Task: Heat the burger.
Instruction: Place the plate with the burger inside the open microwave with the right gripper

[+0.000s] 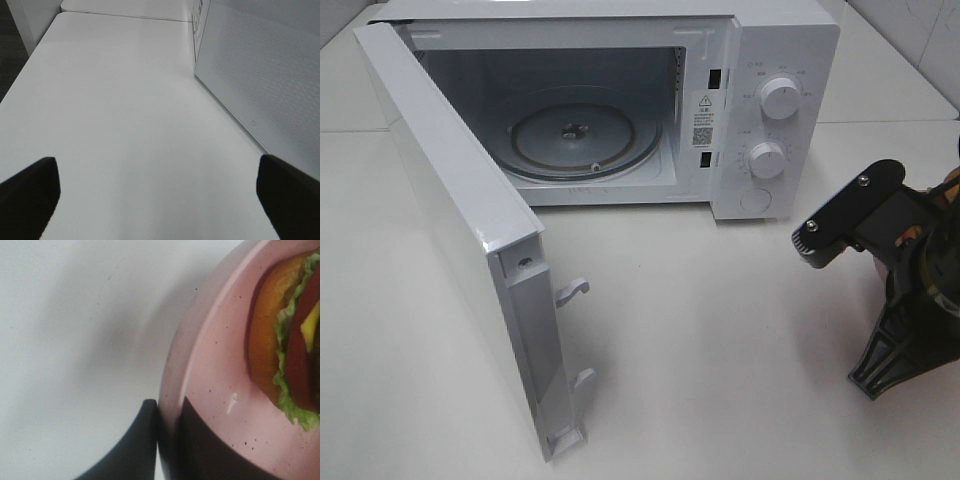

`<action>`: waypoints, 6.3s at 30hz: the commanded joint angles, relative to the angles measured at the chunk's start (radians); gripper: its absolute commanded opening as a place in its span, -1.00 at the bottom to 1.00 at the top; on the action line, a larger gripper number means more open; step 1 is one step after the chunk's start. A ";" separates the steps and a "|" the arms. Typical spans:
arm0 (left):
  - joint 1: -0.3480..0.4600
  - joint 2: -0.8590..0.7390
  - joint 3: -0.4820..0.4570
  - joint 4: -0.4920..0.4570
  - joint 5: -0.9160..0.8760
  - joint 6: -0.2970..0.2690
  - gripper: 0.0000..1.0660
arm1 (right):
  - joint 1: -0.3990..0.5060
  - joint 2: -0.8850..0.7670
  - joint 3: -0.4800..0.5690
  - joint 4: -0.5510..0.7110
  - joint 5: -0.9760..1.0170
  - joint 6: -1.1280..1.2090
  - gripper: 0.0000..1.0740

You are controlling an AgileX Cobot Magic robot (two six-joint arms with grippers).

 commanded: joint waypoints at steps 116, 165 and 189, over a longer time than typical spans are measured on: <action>-0.002 -0.012 0.002 -0.005 -0.016 0.002 0.88 | -0.180 0.079 -0.005 0.989 -1.044 -2.339 -0.92; -0.002 -0.012 0.002 -0.005 -0.016 0.002 0.88 | -0.138 0.311 -0.258 0.917 -1.035 -2.341 -1.00; -0.002 -0.012 0.002 -0.005 -0.016 0.002 0.88 | -0.143 0.508 -0.491 0.925 -0.989 -2.340 -1.00</action>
